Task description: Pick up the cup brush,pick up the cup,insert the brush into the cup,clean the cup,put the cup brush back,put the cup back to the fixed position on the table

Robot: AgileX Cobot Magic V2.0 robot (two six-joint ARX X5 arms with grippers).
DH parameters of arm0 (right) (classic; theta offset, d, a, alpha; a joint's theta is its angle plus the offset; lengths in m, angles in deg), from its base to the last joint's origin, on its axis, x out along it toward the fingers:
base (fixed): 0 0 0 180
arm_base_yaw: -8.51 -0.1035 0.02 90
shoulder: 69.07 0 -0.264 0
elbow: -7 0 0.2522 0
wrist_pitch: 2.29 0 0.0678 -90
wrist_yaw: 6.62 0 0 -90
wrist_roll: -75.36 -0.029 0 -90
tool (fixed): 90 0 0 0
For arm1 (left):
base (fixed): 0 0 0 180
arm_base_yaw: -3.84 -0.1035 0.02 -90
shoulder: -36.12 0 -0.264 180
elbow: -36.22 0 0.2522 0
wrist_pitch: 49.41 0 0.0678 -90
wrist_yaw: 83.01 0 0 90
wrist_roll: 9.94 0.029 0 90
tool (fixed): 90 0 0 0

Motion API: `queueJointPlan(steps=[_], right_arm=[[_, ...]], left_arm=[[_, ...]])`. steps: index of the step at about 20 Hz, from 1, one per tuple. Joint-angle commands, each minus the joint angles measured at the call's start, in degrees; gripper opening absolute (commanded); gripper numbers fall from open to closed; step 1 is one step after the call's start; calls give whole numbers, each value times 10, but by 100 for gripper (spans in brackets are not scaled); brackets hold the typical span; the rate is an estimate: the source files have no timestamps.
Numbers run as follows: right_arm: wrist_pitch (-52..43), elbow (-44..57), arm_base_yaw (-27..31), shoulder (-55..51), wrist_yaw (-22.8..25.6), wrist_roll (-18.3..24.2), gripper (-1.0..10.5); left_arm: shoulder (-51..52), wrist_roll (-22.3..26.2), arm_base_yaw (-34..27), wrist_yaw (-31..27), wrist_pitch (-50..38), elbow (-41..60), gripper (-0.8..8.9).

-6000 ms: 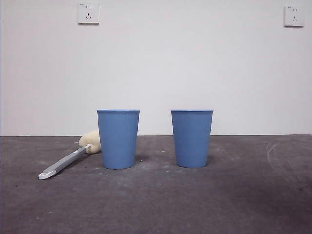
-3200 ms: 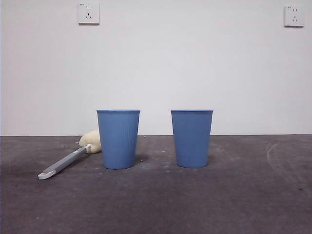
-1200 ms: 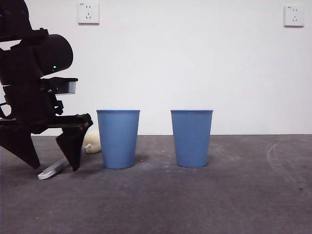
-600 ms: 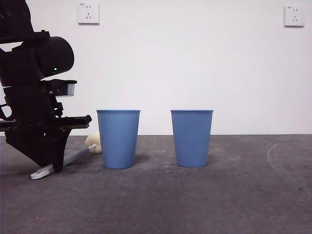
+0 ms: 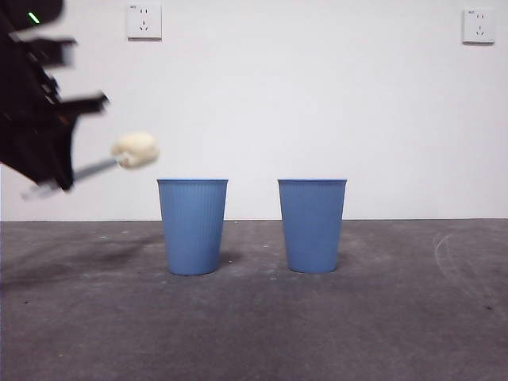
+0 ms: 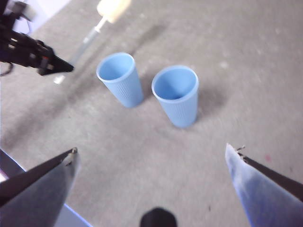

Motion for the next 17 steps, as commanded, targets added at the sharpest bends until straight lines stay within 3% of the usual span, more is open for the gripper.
queueJointPlan(steps=[1, 5, 11, 17], right_arm=[[-25, 20, -26, 24, -2, -3, 536], [-129, 98, -87, 68, 10, -15, 537], [-332, 187, -178, 138, 123, -57, 536], [-579, 276, -234, 245, 218, -103, 536]], left_arm=[[60, 36, -19, 58, 36, 3, -9], [172, 50, -32, 124, 100, 3, -9], [286, 54, -31, 153, 180, 3, -9], [314, 65, -31, 154, 231, 3, -9]])
